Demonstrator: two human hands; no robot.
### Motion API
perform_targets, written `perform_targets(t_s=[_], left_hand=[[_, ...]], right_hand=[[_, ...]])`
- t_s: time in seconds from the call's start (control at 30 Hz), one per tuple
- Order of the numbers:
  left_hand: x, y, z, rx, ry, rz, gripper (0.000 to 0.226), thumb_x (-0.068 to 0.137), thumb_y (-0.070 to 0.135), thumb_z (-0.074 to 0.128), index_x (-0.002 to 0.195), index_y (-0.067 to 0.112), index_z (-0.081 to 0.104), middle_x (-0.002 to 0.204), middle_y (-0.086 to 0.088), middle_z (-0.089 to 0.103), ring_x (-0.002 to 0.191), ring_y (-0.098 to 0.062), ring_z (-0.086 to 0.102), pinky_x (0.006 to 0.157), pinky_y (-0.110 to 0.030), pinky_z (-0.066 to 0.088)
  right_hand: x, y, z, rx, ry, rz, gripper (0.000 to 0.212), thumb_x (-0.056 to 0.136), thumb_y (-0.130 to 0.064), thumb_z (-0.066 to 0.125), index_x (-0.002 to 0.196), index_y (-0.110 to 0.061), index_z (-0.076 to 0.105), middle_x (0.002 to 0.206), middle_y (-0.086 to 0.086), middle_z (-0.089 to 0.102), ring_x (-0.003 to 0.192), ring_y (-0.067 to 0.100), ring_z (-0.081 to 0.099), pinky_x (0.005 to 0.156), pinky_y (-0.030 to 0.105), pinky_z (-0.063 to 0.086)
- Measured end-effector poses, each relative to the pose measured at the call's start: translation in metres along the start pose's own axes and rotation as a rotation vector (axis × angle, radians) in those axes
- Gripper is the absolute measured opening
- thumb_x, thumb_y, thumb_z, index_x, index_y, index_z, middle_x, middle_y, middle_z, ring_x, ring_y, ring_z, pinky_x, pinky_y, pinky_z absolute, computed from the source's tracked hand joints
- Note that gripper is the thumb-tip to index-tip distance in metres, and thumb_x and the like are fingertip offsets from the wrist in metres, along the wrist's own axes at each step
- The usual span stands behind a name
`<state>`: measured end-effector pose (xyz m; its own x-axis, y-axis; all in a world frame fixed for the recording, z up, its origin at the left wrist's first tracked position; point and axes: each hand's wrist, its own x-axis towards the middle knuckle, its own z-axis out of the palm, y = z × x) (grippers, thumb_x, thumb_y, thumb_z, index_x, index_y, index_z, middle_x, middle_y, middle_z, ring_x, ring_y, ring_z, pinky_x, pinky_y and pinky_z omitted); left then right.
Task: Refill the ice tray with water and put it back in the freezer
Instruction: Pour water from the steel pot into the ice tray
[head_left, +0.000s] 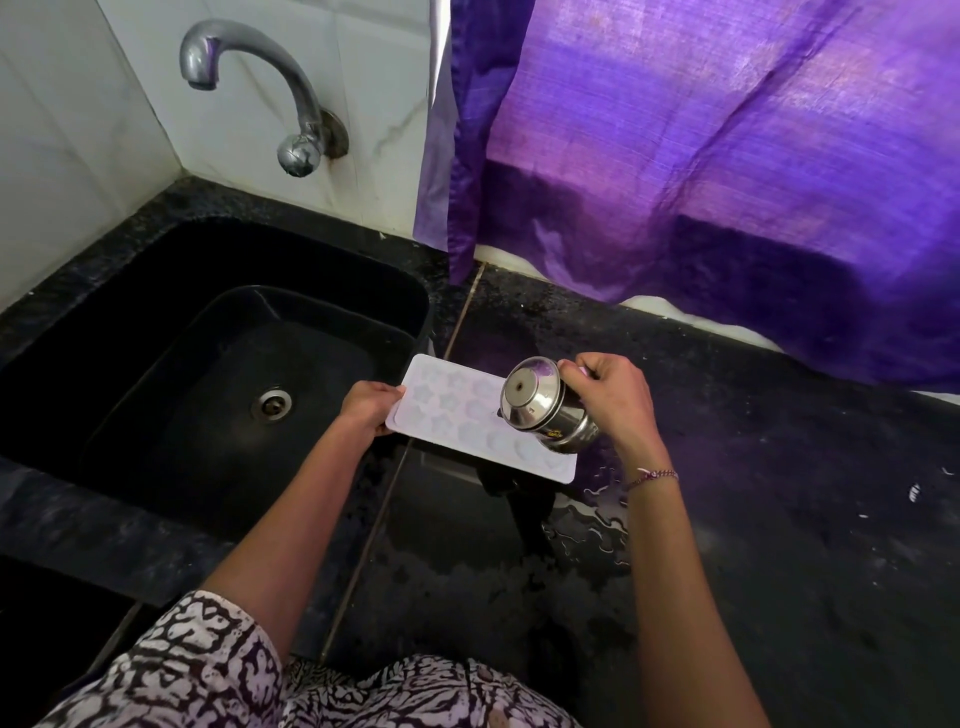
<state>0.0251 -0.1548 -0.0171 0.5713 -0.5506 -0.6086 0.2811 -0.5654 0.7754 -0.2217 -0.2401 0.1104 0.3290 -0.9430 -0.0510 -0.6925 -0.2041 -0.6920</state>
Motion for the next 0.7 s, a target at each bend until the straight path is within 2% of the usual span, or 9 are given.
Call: perform_targets(t_s=[0.23,0.37,0.57,0.7], left_hand=[[0.0,-0.001,0.002,-0.004,0.011,0.01,0.019,0.09,0.015,0.063,0.071,0.012,0.06,0.076,-0.003,0.061,0.065,-0.014,0.058,0.048,-0.025,0.049],[0.002,-0.002,0.002,-0.006,0.018,0.008,0.012,0.088,0.012,0.063,0.077,0.009,0.062,0.077,-0.004,0.061,0.066,-0.016,0.059,0.053,-0.027,0.049],[0.002,-0.002,0.003,-0.004,0.031,0.007,0.014,0.089,0.011,0.063,0.075,0.011,0.061,0.079,-0.005,0.061,0.066,-0.016,0.059,0.054,-0.028,0.05],[0.003,-0.002,0.003,0.0,0.028,0.001,0.005,0.089,0.011,0.062,0.085,0.008,0.062,0.079,-0.004,0.061,0.065,-0.015,0.059,0.046,-0.023,0.051]], right_hand=[[0.001,0.012,-0.009,-0.008,-0.009,0.034,0.041,0.087,-0.032,0.059,0.055,-0.018,0.037,0.054,0.0,0.04,0.055,0.013,0.038,0.055,0.029,0.03],[0.001,0.016,-0.013,-0.011,-0.016,0.037,0.039,0.086,-0.031,0.059,0.056,-0.018,0.038,0.055,0.002,0.04,0.056,0.014,0.039,0.056,0.03,0.031],[0.001,0.019,-0.016,-0.001,-0.011,0.038,0.036,0.086,-0.03,0.059,0.057,-0.017,0.041,0.057,0.004,0.04,0.057,0.015,0.038,0.058,0.029,0.031],[0.001,0.019,-0.016,0.001,-0.012,0.035,0.037,0.086,-0.031,0.059,0.056,-0.018,0.04,0.056,0.003,0.04,0.057,0.015,0.038,0.058,0.03,0.03]])
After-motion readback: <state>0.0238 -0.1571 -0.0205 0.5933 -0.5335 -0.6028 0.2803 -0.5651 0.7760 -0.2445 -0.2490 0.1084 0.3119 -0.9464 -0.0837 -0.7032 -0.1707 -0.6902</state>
